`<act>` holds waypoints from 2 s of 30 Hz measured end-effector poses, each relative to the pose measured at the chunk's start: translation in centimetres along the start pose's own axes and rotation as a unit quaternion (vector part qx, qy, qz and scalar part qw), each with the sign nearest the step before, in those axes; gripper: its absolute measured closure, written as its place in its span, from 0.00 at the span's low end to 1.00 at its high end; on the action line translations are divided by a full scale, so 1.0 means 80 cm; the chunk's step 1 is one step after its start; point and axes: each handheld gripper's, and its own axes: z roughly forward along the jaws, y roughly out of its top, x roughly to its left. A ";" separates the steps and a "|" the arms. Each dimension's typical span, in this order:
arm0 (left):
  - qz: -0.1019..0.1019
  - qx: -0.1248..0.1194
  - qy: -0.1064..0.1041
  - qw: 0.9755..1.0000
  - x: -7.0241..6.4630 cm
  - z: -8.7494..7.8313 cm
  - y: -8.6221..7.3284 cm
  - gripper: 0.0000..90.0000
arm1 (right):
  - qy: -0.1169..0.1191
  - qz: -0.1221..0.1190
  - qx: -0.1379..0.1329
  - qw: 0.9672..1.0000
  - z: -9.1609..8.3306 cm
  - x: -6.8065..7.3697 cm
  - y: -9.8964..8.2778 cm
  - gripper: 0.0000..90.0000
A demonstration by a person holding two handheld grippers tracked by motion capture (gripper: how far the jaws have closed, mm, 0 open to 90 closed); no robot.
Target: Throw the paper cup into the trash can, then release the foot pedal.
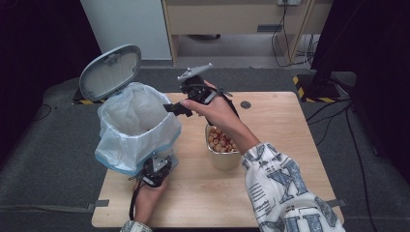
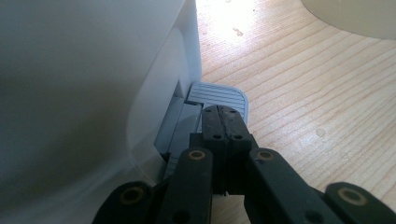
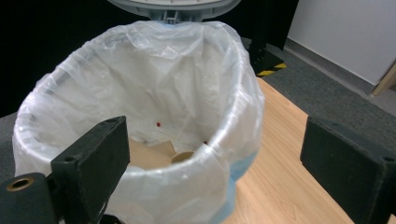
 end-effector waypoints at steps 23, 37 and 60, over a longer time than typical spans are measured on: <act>-0.001 0.000 0.000 1.000 -0.001 0.000 0.000 0.99 | -0.038 0.027 -0.012 0.999 -0.059 -0.050 -0.038 0.09; -0.018 -0.013 -0.006 1.000 -0.004 0.002 0.000 0.87 | -0.072 0.055 -0.026 0.996 -0.114 -0.086 -0.074 0.08; 0.002 -0.020 -0.026 0.999 -0.030 -0.013 0.009 0.35 | -0.129 0.096 -0.024 0.987 -0.163 -0.133 -0.141 0.06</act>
